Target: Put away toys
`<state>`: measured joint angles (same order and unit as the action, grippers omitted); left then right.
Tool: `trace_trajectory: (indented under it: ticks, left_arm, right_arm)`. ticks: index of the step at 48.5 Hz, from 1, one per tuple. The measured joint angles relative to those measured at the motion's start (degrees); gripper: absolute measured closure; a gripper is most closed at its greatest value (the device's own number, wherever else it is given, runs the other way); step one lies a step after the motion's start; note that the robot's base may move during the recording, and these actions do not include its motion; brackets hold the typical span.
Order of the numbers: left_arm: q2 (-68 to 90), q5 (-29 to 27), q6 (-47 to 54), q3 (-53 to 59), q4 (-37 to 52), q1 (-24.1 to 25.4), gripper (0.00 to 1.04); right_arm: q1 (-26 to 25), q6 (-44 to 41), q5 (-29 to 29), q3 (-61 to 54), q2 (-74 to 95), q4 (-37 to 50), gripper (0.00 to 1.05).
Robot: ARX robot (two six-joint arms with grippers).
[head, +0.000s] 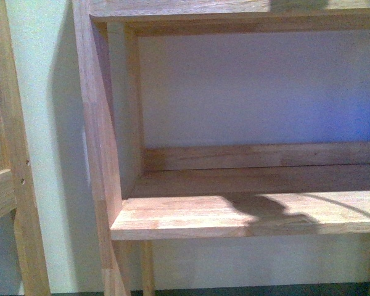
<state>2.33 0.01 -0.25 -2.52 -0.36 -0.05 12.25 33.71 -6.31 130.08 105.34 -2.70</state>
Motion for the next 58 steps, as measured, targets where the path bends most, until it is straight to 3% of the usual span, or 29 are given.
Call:
trace_trajectory:
  ticks: [12,18,55,58]
  left_arm:
    - [0.0,0.0,0.0,0.0,0.0,0.0,0.06]
    - [0.0,0.0,0.0,0.0,0.0,0.0,0.06]
    - [0.0,0.0,0.0,0.0,0.0,0.0,0.06]
    - [0.0,0.0,0.0,0.0,0.0,0.0,0.06]
  right_arm:
    - [2.4,3.0,-7.5,21.8,14.7,-11.4,0.85]
    - [2.4,4.8,-8.7,29.6,20.3,-14.7,0.85]
    - [7.1,14.3,-11.1,35.5,28.1,-7.9,0.85]
    - [7.0,14.3,-11.0,35.5,28.2,-7.9,0.75]
